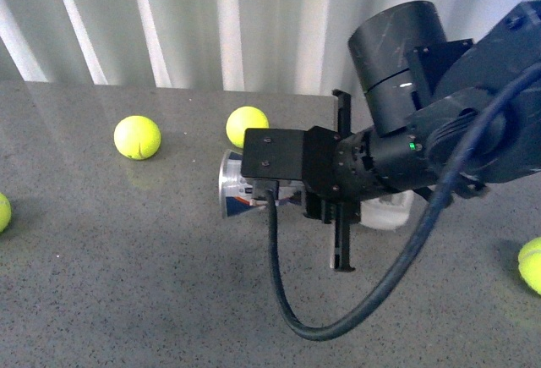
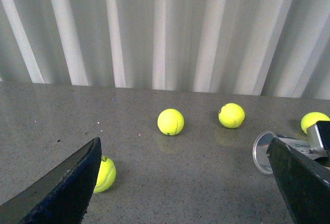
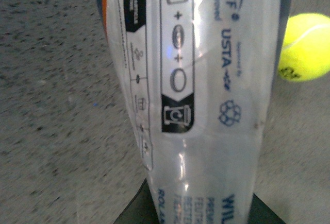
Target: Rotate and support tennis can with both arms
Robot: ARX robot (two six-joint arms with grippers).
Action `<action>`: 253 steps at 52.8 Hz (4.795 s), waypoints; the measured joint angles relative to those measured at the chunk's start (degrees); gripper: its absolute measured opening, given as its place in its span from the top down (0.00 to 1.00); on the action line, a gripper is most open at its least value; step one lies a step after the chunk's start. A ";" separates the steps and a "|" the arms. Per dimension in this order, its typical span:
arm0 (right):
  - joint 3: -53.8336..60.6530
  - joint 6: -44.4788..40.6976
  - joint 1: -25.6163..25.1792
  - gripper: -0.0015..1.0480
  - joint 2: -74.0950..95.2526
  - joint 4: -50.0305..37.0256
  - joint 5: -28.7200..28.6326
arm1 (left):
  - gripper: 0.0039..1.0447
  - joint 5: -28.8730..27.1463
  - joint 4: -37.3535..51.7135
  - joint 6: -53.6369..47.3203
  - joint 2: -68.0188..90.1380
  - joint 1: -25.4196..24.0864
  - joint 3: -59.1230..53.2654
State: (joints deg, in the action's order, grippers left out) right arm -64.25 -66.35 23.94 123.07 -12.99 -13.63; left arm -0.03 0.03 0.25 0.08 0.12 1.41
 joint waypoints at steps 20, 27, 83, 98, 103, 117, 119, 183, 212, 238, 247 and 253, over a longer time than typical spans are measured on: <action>-7.13 -2.47 1.97 0.91 8.57 -0.87 1.62 | 0.06 0.00 0.00 0.00 0.00 0.00 0.00; -6.16 -2.36 2.38 0.81 9.27 -4.44 0.90 | 0.06 0.02 0.00 0.00 0.00 0.00 0.00; 37.35 76.81 -10.47 0.07 -44.98 -24.74 33.20 | 0.06 0.09 0.00 0.00 0.00 0.00 0.00; 47.39 68.37 -12.81 0.41 -47.69 -44.70 23.45 | 0.06 -0.22 0.00 0.00 0.00 0.00 0.00; 50.27 67.41 -14.53 0.54 -51.17 -44.44 22.75 | 0.06 0.00 0.00 0.00 0.00 0.00 0.00; 57.57 66.36 -17.70 0.97 -59.58 -44.02 19.32 | 0.06 -0.04 0.00 0.00 0.00 0.00 0.00; 58.38 66.38 -18.01 0.97 -60.04 -43.98 19.02 | 0.06 -0.02 0.00 0.00 0.00 0.00 -0.02; 64.00 66.36 -23.82 0.97 -108.28 -1.97 13.70 | 0.06 0.00 0.00 0.00 0.00 0.00 0.00; 63.95 66.36 -23.82 0.97 -122.81 12.79 13.62 | 0.06 -0.02 0.00 0.00 0.00 0.00 0.00; 63.95 66.31 -23.82 0.46 -122.81 12.96 13.64 | 0.06 0.00 0.00 0.00 0.00 0.00 0.00; 63.95 66.31 -23.82 0.19 -122.81 12.96 13.64 | 0.06 0.00 -0.02 0.00 0.00 0.00 0.00; 63.95 66.38 -23.82 0.05 -122.81 12.96 13.64 | 0.06 -2.62 -5.75 2.80 3.04 0.26 2.08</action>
State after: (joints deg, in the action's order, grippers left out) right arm -0.30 0.03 0.12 0.25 -0.03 0.01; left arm -2.66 -5.72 3.05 3.11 0.38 3.49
